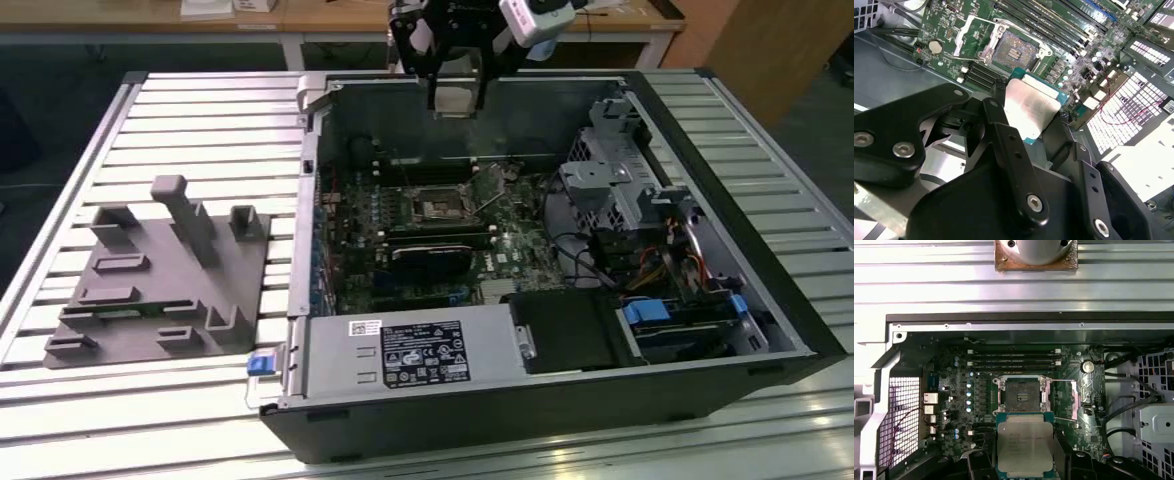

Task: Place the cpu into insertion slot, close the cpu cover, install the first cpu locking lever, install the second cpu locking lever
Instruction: 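Place the cpu into insertion slot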

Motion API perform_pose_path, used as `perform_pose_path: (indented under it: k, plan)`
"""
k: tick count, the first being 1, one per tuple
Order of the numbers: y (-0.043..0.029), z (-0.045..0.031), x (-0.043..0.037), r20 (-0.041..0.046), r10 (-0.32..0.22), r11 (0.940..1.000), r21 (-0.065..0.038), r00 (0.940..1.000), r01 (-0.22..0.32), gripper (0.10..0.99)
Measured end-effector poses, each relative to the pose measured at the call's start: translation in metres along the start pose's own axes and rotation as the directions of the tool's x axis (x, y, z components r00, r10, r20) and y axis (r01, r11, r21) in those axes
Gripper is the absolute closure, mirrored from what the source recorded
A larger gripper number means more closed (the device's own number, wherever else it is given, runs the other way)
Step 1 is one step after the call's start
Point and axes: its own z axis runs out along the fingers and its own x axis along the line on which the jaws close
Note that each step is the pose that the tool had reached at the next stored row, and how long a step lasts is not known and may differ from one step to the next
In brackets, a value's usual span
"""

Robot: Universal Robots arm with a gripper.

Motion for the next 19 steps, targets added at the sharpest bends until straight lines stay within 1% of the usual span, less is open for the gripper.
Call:
perform_pose_path:
  k: [19]
  plan:
    - [-0.001,0.011,-0.0002,0.0,0.0,1.0,0.0,1.0,0.0,0.549]
